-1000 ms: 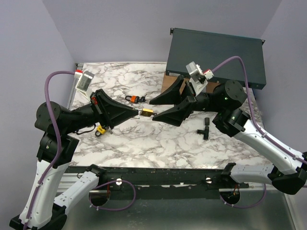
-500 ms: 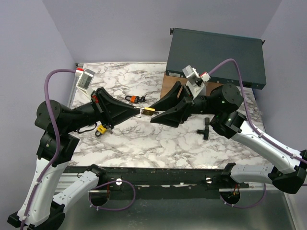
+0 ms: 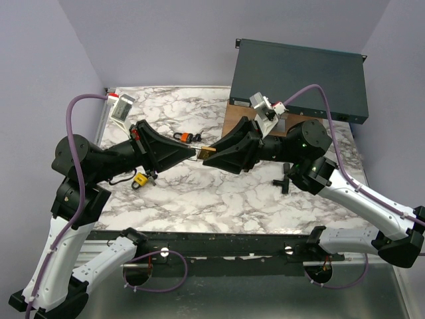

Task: Lock with the key
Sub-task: Lock the lock.

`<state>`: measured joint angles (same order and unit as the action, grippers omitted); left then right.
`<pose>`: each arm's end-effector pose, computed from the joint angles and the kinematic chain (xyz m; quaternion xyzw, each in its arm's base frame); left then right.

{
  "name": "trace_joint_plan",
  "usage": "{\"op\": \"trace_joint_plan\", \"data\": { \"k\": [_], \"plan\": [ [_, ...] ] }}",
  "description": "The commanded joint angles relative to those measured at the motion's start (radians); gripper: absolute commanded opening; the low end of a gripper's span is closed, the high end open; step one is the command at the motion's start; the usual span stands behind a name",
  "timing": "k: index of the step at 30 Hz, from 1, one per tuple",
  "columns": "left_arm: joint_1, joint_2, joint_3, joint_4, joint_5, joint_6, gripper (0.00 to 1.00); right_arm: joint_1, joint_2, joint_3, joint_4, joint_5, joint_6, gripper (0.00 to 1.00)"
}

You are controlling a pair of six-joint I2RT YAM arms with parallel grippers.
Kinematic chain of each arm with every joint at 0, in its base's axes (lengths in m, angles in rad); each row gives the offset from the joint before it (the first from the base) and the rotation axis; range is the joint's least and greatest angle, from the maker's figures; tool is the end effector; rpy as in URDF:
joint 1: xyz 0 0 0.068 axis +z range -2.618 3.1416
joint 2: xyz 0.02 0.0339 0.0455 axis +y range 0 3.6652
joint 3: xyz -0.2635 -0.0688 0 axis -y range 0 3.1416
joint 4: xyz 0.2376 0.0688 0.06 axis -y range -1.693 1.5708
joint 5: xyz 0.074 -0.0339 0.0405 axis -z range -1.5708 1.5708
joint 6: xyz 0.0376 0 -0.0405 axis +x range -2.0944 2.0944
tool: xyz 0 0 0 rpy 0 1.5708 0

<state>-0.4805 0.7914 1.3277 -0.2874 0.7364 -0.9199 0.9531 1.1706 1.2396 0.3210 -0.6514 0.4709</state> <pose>0.0833 -0.0719 0.4990 0.1525 0.6209 -0.6435 0.4208 0.1241 0.2140 0.4719 -0.3841 0.4487 0.6491 0.4795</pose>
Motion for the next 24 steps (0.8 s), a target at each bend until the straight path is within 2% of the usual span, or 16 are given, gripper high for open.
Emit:
{"op": "trace_joint_plan", "data": {
  "k": [1, 4, 10, 13, 18, 24],
  "plan": [
    [-0.008, -0.001, 0.024, -0.007, -0.031, 0.022, 0.00, 0.017, -0.005, -0.002, 0.024, 0.040, -0.007, 0.32],
    [-0.010, -0.001, 0.026, -0.010, -0.029, 0.027, 0.00, 0.021, -0.003, 0.004, 0.013, 0.051, -0.008, 0.25],
    [-0.012, -0.003, 0.024, -0.037, -0.019, 0.057, 0.00, 0.025, -0.009, 0.016, -0.030, 0.088, -0.007, 0.01],
    [-0.012, -0.017, 0.017, -0.087, 0.004, 0.109, 0.01, 0.025, -0.025, 0.007, -0.051, 0.083, 0.008, 0.01],
    [-0.013, -0.033, 0.028, -0.222, 0.015, 0.231, 0.28, 0.026, -0.062, -0.007, -0.138, 0.072, 0.011, 0.01],
    [-0.012, -0.041, 0.018, -0.270, 0.045, 0.280, 0.32, 0.025, -0.108, -0.020, -0.258, 0.051, -0.020, 0.01]
  ]
}}
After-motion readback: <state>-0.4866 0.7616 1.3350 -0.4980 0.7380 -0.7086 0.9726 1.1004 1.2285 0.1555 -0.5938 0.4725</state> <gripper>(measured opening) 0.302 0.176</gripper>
